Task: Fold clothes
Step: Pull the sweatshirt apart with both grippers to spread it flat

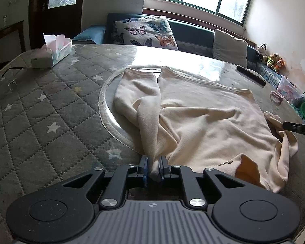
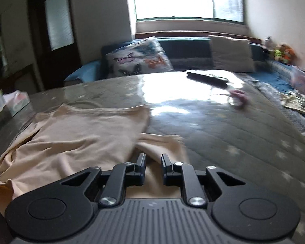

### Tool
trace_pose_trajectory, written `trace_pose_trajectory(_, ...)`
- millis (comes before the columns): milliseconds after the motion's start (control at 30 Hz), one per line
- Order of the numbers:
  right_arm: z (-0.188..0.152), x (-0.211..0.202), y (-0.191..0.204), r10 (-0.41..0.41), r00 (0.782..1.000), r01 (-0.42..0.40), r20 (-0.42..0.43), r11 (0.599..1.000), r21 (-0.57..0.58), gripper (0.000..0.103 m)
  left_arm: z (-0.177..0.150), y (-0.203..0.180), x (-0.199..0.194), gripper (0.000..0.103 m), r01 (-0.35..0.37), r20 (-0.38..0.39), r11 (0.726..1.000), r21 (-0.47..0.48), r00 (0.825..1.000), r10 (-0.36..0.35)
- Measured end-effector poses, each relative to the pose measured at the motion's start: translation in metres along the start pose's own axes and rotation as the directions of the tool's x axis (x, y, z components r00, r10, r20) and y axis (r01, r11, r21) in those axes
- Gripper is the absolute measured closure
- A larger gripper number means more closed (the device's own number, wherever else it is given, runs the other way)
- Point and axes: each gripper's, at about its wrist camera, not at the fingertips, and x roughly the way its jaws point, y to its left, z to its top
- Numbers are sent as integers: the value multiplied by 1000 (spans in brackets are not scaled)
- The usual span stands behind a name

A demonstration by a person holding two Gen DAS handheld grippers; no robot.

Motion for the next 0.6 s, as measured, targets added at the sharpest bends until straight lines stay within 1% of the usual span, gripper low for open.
trace_pose_trajectory(33,4,11,3,28,999,-28,-22,1000,-2,85,0,0,1,89,-1,-2,1000,-2,1000,1)
trace_pose_trajectory(133,9,35,5,49,996,-50,-72,999,-4,84,1,0,1,89,0,-3,1000,0,1000,0)
trace_pose_trajectory(200,12,44,-2,28,996,-27,-84,1000,13,84,1,1,1,88,4,0,1000,-1,1000,-4)
trace_pose_trajectory(267,15,44,-9,-30,998,30,-52,1000,4,82,2,0,1,84,8,5,1000,0,1000,-8)
trace_pose_trajectory(333,18,40,-17,-102,995,102,-18,995,-4,75,4,-1,1,75,13,9,1000,3,1000,-13)
trace_pose_trajectory(367,19,37,-20,-117,993,117,-9,993,-4,75,5,-2,1,73,15,11,1000,6,1000,-15)
trace_pose_trajectory(467,19,34,-30,-152,988,152,-15,988,0,75,7,-4,0,68,26,19,1000,14,999,-27)
trace_pose_trajectory(500,18,32,-31,-157,987,157,-19,988,0,75,8,-5,0,64,32,21,999,16,999,-32)
trace_pose_trajectory(533,16,32,-32,-153,988,153,-24,988,-2,75,9,-6,0,59,37,24,999,22,999,-37)
trace_pose_trajectory(600,15,35,-32,-140,990,140,-36,990,-3,75,11,-9,-1,58,40,31,999,33,999,-41)
